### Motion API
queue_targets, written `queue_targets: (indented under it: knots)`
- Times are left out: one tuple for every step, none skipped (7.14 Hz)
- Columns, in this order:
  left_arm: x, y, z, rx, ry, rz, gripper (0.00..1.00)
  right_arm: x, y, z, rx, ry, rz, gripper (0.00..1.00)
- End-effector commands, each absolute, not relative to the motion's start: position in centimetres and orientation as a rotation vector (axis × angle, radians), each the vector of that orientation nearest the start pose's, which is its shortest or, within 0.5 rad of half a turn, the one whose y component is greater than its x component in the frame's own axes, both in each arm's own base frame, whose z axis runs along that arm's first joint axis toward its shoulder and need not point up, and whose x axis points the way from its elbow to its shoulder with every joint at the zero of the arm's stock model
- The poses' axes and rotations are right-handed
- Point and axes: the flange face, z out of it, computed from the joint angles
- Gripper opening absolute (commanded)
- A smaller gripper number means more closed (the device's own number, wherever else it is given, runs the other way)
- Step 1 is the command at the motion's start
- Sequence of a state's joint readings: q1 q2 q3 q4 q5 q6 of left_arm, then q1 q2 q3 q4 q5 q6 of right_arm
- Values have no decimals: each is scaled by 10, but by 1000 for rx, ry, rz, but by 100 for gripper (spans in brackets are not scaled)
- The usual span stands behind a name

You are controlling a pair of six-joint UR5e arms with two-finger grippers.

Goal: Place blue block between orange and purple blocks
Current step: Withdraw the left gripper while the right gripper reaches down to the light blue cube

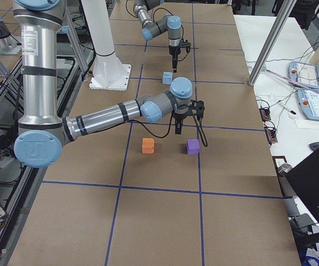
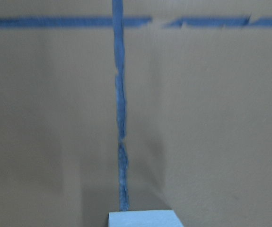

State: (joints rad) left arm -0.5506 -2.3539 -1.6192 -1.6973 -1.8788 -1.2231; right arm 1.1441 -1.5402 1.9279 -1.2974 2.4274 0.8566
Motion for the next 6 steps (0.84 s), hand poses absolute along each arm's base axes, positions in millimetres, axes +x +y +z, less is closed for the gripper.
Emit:
queue_targets:
  knots:
    - [438,-465,176,236,1008,-55,100,-292,-468,313,-41,-1096,194,100]
    - [384,-462,214,227,1004,58,100,-370,-441,267,-51,-1107,217,100]
    - [335,-465,249,204,997,67,100,-435,-421,231,-8,-1093,249,100]
    - [314,-470,268,210,978,76,100,-497,-420,194,2,-1013,259,100]
    - [302,-472,285,212,957,86,100,-537,-431,177,-26,-950,260,100]
    - [299,-472,288,212,953,85,100,-560,-429,182,-34,-922,236,100]
